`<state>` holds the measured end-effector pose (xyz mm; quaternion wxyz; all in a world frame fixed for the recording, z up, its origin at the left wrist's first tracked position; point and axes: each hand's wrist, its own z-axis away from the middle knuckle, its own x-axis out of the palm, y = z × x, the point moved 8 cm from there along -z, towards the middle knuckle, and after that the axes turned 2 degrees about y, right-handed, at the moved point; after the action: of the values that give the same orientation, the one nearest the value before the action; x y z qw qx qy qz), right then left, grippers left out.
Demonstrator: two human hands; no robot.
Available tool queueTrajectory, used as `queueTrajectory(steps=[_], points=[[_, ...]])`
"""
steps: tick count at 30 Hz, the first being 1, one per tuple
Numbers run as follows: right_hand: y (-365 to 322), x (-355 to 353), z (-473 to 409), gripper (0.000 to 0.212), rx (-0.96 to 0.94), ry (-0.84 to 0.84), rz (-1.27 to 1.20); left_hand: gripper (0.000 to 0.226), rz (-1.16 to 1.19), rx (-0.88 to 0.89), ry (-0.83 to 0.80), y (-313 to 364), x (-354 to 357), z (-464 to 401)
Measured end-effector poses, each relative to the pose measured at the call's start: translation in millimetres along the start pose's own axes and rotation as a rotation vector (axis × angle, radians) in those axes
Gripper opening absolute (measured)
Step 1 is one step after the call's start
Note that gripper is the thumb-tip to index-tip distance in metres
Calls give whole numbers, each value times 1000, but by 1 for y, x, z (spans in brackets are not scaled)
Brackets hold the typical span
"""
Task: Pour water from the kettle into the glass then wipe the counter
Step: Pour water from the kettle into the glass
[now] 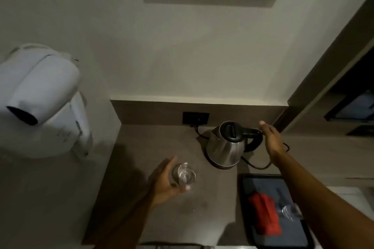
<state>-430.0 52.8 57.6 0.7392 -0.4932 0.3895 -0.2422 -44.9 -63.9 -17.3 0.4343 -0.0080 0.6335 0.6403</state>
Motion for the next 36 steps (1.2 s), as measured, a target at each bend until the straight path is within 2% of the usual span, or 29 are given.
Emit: queueTrajectory(steps=[3,6,9,13,22,29,36], points=[[-4,14,-7,26,-107,-92,119,131,-17,-33,-146,0,18,-6],[11,22,-22,26,-105,-74,132,126,-25,-91,-203,-4,34,-16],[27,22,-39,36,-54,5,126,110,1,-120,-156,-6,38,-25],[38,22,-45,33,-14,111,108,94,-34,-134,-122,-16,40,-29],[-38,56,2,38,-387,9,318,89,-98,-135,-124,-12,32,-28],[-97,100,61,39,-766,-200,614,87,-120,-147,-168,-11,28,-25],[-111,125,96,49,-924,-194,965,87,-106,-130,-193,-5,26,-24]])
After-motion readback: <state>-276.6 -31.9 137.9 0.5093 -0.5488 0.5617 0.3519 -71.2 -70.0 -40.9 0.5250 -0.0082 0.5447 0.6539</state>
